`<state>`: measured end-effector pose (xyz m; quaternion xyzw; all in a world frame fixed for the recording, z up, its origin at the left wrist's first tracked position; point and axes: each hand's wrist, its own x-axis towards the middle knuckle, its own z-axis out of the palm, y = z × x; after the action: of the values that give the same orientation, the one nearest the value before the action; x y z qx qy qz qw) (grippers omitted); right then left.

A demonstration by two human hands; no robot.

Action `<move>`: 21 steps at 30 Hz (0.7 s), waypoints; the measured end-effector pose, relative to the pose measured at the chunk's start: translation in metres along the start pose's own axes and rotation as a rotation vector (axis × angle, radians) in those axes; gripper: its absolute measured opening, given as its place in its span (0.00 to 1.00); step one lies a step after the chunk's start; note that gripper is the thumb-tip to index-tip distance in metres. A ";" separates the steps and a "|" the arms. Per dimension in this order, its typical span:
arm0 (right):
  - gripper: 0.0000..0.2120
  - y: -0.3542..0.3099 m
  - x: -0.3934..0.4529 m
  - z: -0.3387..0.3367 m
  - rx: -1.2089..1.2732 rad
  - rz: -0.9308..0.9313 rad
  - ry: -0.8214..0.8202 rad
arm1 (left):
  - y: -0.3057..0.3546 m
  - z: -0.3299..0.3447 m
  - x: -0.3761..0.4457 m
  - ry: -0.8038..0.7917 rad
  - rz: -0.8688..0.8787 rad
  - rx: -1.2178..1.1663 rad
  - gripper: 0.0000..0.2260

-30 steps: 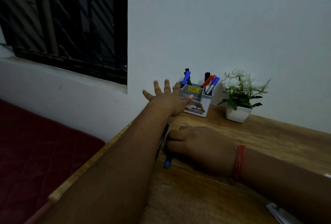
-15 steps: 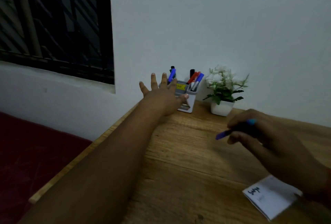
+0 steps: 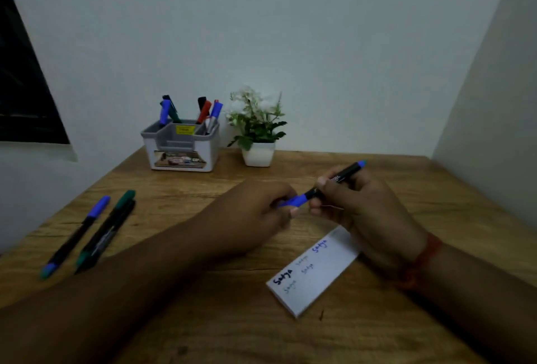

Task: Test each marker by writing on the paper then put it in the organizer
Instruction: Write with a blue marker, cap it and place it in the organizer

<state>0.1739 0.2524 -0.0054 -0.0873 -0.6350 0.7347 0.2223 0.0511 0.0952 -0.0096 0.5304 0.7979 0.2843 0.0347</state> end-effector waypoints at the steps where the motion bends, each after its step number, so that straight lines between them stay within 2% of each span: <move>1: 0.04 0.001 0.000 -0.001 0.008 0.016 -0.023 | 0.000 0.002 0.001 0.002 -0.014 -0.034 0.03; 5: 0.06 0.003 0.003 -0.002 0.003 0.052 -0.067 | 0.002 0.007 0.002 0.026 -0.047 -0.122 0.08; 7: 0.04 0.003 0.005 -0.004 0.003 0.045 -0.052 | 0.003 0.008 0.002 0.027 -0.055 -0.182 0.09; 11: 0.06 0.009 0.009 0.002 0.030 0.006 0.025 | 0.007 0.010 0.005 0.088 -0.066 -0.255 0.10; 13: 0.06 0.005 0.020 -0.009 0.121 -0.010 0.166 | 0.004 0.008 0.004 0.116 -0.058 -0.173 0.09; 16: 0.09 -0.016 0.033 -0.053 0.304 -0.061 0.468 | -0.011 0.001 0.003 0.141 -0.111 -0.045 0.07; 17: 0.09 -0.019 0.034 -0.064 0.321 -0.066 0.500 | -0.015 0.000 0.004 0.160 -0.123 -0.031 0.07; 21: 0.09 -0.007 0.033 -0.048 0.268 -0.035 0.344 | -0.018 0.009 0.010 0.125 -0.110 0.100 0.08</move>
<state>0.1657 0.3106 -0.0016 -0.1700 -0.4860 0.7828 0.3494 0.0354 0.1022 -0.0232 0.4682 0.8396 0.2742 -0.0260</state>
